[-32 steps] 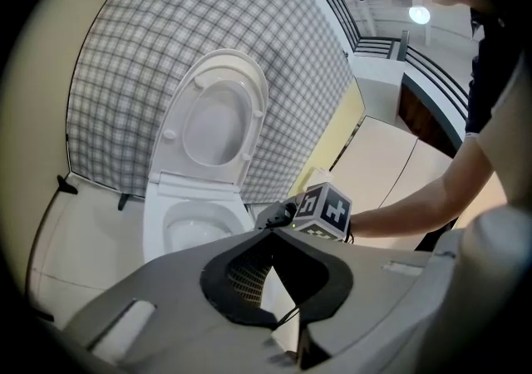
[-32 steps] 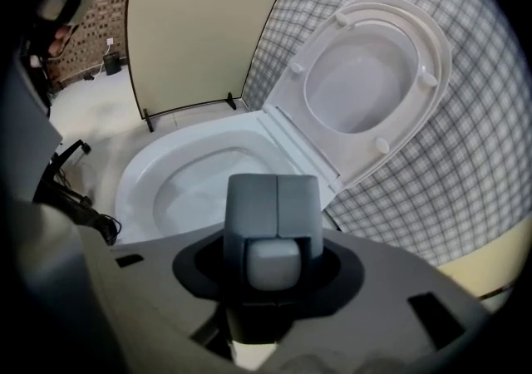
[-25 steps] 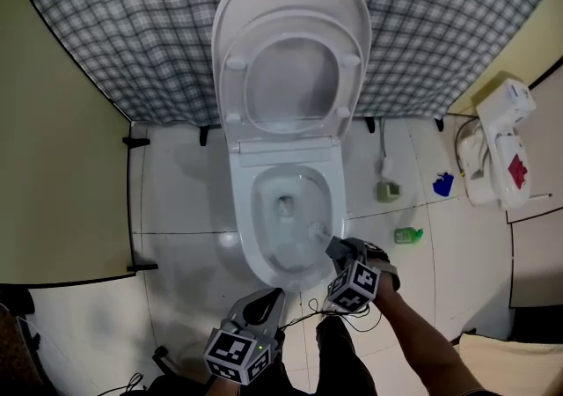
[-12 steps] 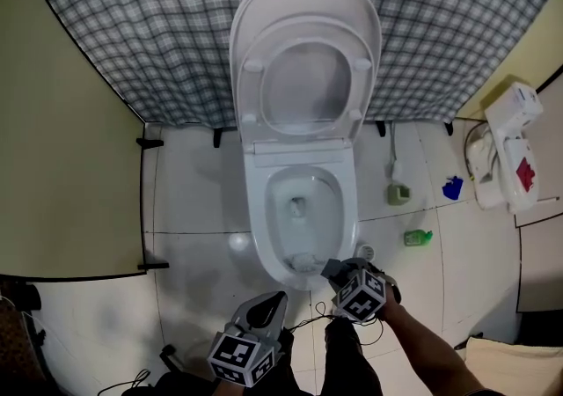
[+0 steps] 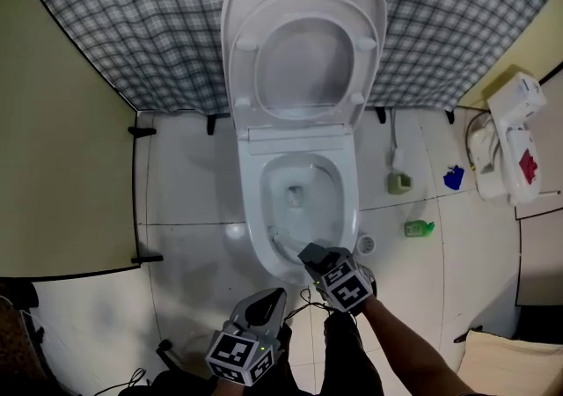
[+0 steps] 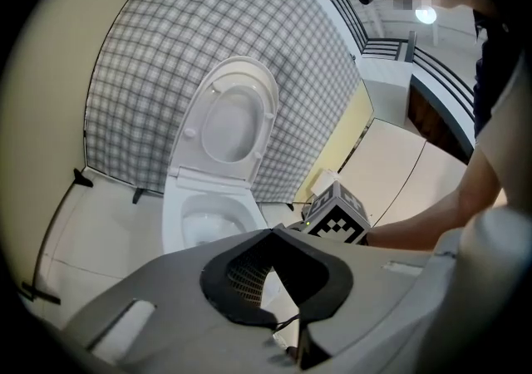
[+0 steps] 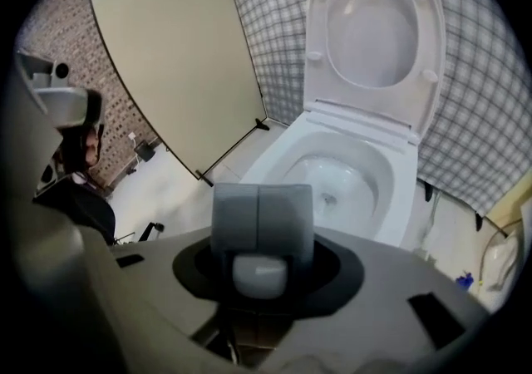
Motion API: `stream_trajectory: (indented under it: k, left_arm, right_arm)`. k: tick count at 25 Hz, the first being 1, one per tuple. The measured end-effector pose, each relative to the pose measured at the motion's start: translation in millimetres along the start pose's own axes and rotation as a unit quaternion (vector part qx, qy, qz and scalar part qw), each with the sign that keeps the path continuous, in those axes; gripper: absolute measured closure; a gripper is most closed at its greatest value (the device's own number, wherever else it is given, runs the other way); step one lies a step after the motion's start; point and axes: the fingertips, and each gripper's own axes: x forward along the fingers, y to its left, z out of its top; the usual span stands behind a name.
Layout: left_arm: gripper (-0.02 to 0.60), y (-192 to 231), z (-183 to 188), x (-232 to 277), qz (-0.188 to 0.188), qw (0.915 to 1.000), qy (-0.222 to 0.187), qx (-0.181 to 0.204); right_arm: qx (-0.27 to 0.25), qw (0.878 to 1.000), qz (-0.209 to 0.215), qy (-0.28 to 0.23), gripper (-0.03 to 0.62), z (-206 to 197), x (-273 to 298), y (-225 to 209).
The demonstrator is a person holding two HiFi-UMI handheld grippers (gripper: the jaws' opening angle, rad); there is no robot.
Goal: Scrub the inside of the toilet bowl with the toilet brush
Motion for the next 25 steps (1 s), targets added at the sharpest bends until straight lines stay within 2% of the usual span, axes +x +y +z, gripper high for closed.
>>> stream_trajectory:
  k: [6,12,15,18,25]
  left_arm:
    - [0.594,9.1,-6.8,14.5,-0.006,0.9999,0.015,0.005]
    - [0.594,21.6,-5.4,22.9,-0.003,0.9998,0.019,0.003]
    - [0.594,29.5,-3.9,25.2,0.001,0.9998,0.019,0.002]
    - [0.594,37.6,-5.7,26.3,0.005,0.9997,0.024,-0.003]
    - [0.594,38.4,-8.6,38.0,-0.003,0.9994,0.032,-0.009]
  right_arm:
    - [0.056,0.996,-0.021,-0.059,0.413,24.8,21.9,-22.2]
    - [0.107,0.986,-0.057,-0.116,0.413,49.9,43.9,-51.7]
    - [0.106,0.981,-0.087,-0.134,0.413,66.2,51.7,-69.8]
    - [0.086,0.981,-0.119,-0.130,0.416,75.8,51.3,-84.1]
    - [0.067,0.976,-0.167,-0.121,0.418,75.2,40.1,-122.2]
